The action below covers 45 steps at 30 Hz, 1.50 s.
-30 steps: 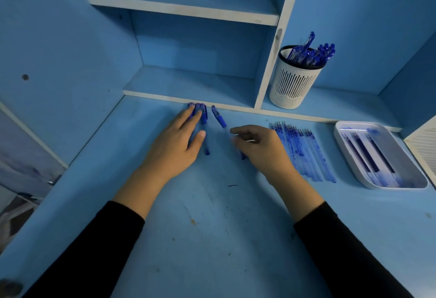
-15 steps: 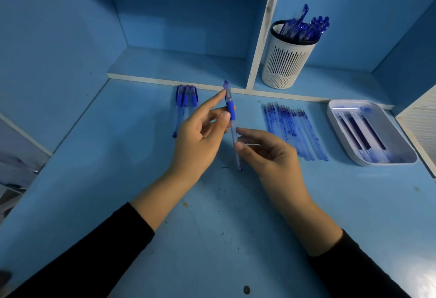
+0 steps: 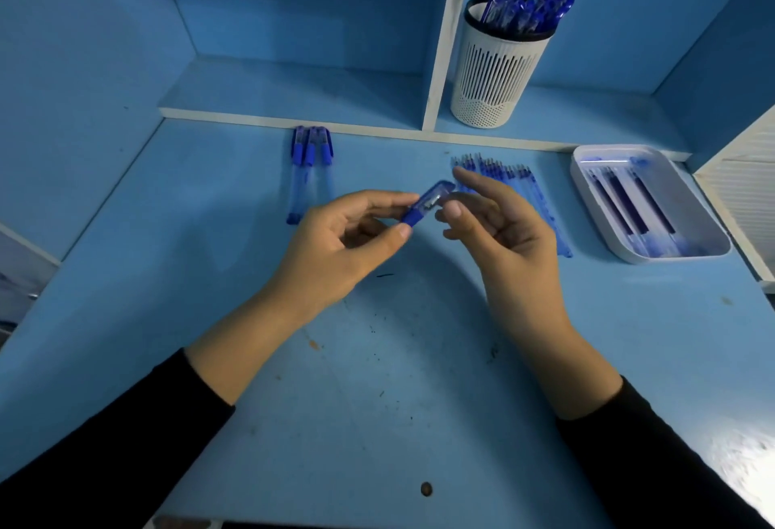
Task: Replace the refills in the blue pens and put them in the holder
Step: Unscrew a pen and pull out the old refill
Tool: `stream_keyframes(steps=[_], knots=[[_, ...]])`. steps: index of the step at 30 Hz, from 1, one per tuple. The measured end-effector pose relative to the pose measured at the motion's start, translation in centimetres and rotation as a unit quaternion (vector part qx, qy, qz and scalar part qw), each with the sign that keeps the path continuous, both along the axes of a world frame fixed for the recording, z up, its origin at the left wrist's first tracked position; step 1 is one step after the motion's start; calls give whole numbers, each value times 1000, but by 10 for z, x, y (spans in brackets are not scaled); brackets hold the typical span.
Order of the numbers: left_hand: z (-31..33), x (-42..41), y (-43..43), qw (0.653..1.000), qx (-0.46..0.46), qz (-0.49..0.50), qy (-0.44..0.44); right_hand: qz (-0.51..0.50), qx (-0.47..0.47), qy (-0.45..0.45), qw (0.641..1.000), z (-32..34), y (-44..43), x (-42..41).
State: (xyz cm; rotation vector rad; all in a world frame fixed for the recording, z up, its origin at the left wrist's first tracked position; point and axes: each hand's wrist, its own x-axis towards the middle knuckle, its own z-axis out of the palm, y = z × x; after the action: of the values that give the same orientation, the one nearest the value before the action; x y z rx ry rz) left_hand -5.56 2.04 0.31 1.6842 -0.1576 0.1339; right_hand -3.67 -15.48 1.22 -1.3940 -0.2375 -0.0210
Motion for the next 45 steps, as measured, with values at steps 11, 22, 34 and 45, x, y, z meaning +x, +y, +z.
stream_keyframes(steps=[11,22,34,45], knots=[[-11,-3,-3,997,78,-13,12,-41,9,10,999,-12,0,2],[-12,1,-5,999,36,-17,0,-11,70,13,997,-13,2,3],[-16,2,-3,992,112,-30,-49,-19,93,0,996,-8,0,12],[-6,3,2,991,91,56,-84,-38,128,18,991,0,-11,17]])
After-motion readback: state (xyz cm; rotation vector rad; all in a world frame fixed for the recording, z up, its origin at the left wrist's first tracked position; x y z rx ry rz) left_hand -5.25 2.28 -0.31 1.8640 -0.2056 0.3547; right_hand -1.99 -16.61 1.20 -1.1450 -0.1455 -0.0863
